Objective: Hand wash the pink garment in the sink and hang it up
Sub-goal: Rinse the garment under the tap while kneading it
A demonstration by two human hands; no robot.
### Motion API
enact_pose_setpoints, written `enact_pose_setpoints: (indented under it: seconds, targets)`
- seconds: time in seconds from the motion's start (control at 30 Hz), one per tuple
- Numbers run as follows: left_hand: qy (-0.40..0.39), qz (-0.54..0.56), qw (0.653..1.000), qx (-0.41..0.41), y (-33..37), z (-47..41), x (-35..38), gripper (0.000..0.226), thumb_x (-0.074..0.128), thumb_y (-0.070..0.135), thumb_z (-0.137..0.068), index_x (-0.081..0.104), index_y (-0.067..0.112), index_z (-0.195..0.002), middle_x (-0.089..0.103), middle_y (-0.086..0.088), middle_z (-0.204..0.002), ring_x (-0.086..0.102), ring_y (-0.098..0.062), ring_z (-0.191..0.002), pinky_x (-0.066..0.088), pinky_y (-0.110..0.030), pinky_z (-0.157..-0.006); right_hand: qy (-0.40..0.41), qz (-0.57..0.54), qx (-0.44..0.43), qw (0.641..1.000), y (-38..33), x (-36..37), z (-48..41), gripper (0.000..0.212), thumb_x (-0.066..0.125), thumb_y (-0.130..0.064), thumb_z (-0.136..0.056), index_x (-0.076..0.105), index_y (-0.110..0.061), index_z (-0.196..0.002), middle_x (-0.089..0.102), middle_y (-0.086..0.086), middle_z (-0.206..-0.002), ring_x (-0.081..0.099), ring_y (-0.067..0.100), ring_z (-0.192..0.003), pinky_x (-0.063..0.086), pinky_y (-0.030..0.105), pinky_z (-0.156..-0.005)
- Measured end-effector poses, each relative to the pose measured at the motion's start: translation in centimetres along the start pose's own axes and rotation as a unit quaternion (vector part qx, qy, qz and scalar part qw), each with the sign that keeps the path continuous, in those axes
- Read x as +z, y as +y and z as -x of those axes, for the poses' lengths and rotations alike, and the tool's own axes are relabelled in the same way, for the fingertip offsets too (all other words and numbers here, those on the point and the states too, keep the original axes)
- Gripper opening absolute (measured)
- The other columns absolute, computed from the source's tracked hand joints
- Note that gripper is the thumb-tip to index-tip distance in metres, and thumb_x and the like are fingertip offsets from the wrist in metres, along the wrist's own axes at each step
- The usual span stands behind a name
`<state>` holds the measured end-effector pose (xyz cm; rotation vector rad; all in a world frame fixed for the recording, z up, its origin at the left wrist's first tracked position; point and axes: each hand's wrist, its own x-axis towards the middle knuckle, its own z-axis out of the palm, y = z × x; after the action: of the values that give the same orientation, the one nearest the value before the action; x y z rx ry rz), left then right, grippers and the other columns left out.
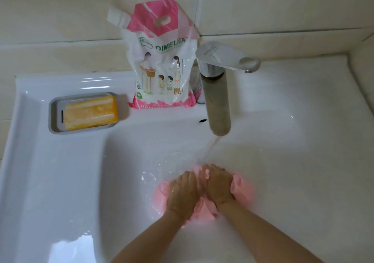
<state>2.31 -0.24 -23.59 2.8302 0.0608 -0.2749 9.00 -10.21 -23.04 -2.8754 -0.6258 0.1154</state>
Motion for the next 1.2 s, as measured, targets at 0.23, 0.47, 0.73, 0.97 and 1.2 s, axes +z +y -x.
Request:
enact_pose_setpoints:
  seconds: [0.23, 0.47, 0.73, 0.97, 1.2]
  targets:
    - [-0.092, 0.153, 0.983, -0.052, -1.0, 0.1, -2.9, 0.051, 0.042, 0.054, -0.093, 0.039, 0.02, -0.13, 0.052, -0.002, -0.122, 0.053, -0.016, -0.104, 0.044, -0.028, -0.087, -0.121, -0.153, 0.075, 0.978, 0.2, -3.0, -0.5, 0.05, 0.031, -0.048, -0.091, 0.07, -0.017, -0.09, 0.069, 0.0, -0.082, 0.064, 0.018, -0.069, 0.045, 0.027, -0.061]
    - [-0.015, -0.029, 0.987, 0.155, -2.2, 3.7, -2.7, 0.106, 0.025, 0.092, -0.07, 0.029, 0.021, -0.149, 0.026, -0.014, -0.155, 0.023, -0.038, -0.141, 0.026, -0.075, -0.096, -0.12, 0.032, -0.246, 0.961, 7.5, -5.7, 4.0, 0.079, 0.034, -0.075, -0.087, 0.03, -0.025, -0.147, 0.031, 0.006, -0.154, 0.03, 0.027, -0.141, 0.025, 0.059, -0.106]
    - [-0.007, -0.02, 0.99, 0.138, -1.2, 3.0, -1.0, 0.082, 0.06, 0.062, -0.075, 0.044, 0.009, -0.135, 0.052, -0.015, -0.137, 0.049, -0.036, -0.127, 0.043, -0.058, -0.098, -0.187, -0.053, -0.193, 0.962, 7.2, -3.3, 3.6, 0.074, 0.054, -0.051, -0.074, 0.04, -0.021, -0.141, 0.051, 0.003, -0.141, 0.053, 0.022, -0.126, 0.047, 0.04, -0.098]
    - [-0.129, 0.277, 0.951, -0.054, 0.0, 2.8, -4.6, 0.055, 0.04, 0.047, -0.074, 0.059, 0.019, -0.116, 0.068, -0.005, -0.102, 0.063, -0.024, -0.092, 0.045, -0.029, -0.077, -0.322, -0.175, -0.056, 0.929, 6.6, -7.5, 2.3, 0.057, 0.043, -0.056, -0.081, 0.066, -0.014, -0.113, 0.07, 0.008, -0.107, 0.064, 0.024, -0.097, 0.044, 0.028, -0.08]
    - [-0.213, 0.494, 0.8, -0.266, -0.8, 0.2, -5.1, 0.046, 0.054, 0.049, -0.086, 0.048, 0.008, -0.104, 0.055, -0.004, -0.102, 0.054, -0.021, -0.096, 0.042, -0.028, -0.078, -0.403, -0.117, 0.145, 0.896, 7.3, -6.9, -1.4, 0.049, 0.058, -0.061, -0.083, 0.065, -0.016, -0.099, 0.063, 0.003, -0.096, 0.06, 0.021, -0.088, 0.044, 0.026, -0.068]
